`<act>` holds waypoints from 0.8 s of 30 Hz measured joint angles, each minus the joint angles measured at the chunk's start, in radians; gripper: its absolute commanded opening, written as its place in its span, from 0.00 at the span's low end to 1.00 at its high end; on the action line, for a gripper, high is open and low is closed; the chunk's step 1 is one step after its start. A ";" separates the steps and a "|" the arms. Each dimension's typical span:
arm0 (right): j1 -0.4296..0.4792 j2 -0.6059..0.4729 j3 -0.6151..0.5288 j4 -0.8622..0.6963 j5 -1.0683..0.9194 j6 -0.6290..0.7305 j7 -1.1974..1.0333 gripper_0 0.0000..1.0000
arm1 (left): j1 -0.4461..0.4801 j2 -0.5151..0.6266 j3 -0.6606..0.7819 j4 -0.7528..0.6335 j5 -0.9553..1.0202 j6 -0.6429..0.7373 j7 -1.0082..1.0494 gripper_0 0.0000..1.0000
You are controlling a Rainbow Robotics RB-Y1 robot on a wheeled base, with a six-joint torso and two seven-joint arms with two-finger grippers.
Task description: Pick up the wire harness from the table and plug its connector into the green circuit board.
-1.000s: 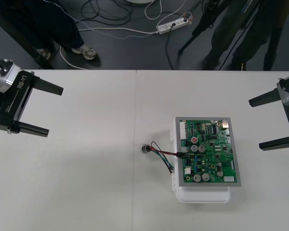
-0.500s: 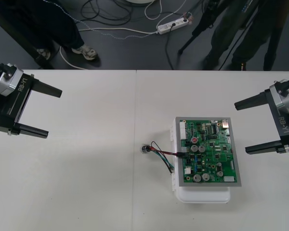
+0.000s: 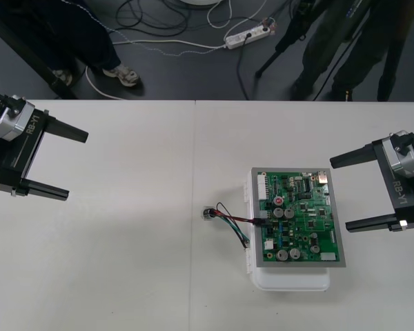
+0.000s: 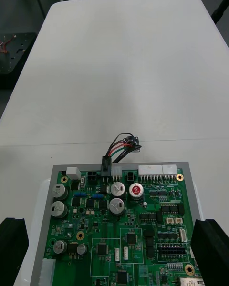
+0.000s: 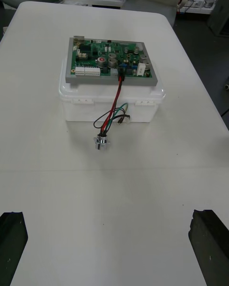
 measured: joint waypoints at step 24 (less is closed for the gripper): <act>0.016 0.009 -0.006 0.003 0.007 0.000 0.001 1.00 | 0.000 0.000 0.000 0.000 0.000 0.000 0.000 1.00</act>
